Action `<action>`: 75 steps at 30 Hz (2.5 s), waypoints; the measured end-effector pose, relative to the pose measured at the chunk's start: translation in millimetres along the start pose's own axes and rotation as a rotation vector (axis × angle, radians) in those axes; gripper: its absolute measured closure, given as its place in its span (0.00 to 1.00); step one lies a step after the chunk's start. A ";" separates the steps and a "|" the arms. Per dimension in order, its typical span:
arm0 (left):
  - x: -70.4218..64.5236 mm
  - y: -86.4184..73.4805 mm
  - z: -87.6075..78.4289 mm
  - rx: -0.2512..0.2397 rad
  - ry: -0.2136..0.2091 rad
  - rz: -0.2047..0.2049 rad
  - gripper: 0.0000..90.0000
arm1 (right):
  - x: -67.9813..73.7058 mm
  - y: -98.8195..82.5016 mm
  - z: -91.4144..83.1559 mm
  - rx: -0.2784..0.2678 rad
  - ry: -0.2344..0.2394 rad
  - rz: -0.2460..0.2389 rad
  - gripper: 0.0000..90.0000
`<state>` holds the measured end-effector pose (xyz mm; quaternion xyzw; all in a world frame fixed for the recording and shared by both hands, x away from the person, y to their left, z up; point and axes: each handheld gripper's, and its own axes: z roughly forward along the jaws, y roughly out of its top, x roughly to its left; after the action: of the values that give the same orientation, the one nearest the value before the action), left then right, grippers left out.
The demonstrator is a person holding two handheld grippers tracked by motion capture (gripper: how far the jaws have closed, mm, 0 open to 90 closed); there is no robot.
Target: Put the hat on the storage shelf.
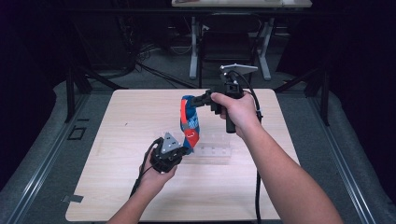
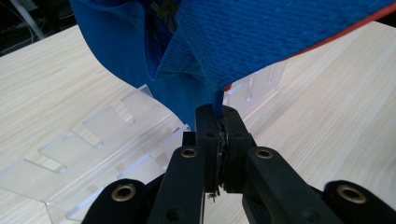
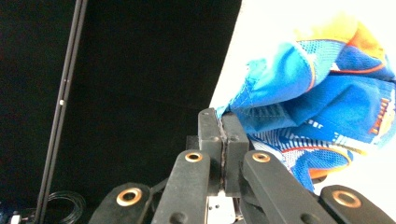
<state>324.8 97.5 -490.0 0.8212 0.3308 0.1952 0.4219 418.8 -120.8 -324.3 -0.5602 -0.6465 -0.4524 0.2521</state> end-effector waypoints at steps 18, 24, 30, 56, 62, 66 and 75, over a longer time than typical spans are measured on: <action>7.1 -14.6 4.7 0.026 -0.025 -0.045 0.98 | -15.1 -2.8 4.1 -0.006 -0.038 0.012 0.98; 7.7 -15.1 4.0 0.035 -0.022 -0.048 0.98 | -15.9 -4.5 0.6 -0.016 -0.050 0.008 0.94; 8.6 -16.2 3.0 0.041 -0.015 -0.053 0.97 | -18.4 -3.9 -5.0 -0.026 -0.061 0.019 0.91; 25.4 -34.5 -16.0 -0.008 0.008 -0.128 0.63 | -40.7 -10.2 -43.7 -0.077 -0.230 -0.013 0.82; 29.4 -38.4 -21.4 -0.012 0.014 -0.138 0.59 | -47.1 -17.9 -54.9 -0.071 -0.288 -0.027 0.81; 31.5 -41.0 -27.1 -0.013 0.025 -0.140 0.58 | -52.8 -24.1 -64.1 -0.073 -0.315 -0.027 0.81; 38.7 -48.7 -40.8 -0.013 0.040 -0.145 0.57 | -68.7 -42.7 -86.3 -0.084 -0.354 -0.015 0.80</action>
<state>309.1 168.6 -505.2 0.7881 0.3966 0.1826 0.4339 379.4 -228.2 -354.5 -0.6362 -0.6656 -0.3751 0.1073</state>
